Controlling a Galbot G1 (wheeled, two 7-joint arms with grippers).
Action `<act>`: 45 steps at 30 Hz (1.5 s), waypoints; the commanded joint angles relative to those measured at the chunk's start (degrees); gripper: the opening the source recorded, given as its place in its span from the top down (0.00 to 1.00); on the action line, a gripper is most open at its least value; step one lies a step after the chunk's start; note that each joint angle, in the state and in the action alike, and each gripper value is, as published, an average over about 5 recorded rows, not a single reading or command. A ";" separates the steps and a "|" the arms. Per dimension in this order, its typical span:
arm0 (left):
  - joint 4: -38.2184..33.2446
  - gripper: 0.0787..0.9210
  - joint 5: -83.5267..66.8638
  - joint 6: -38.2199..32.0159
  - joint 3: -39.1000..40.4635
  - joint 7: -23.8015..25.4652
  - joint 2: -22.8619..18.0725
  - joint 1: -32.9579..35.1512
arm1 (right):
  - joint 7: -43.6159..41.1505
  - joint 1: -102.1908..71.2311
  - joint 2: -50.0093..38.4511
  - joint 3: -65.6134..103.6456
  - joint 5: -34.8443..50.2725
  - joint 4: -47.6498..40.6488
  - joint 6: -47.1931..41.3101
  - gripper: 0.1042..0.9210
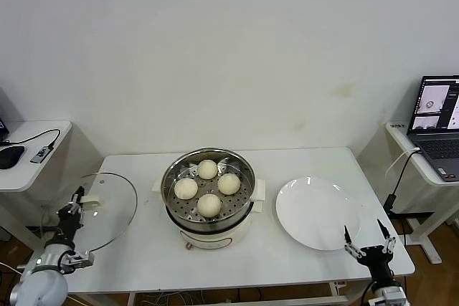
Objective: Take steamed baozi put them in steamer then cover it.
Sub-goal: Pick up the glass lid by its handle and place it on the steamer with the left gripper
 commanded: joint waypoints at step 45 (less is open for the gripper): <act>-15.52 0.92 10.95 35.56 46.96 26.33 -7.98 -30.25 | 1.96 -0.35 7.71 -5.64 -11.48 -1.92 -1.97 0.12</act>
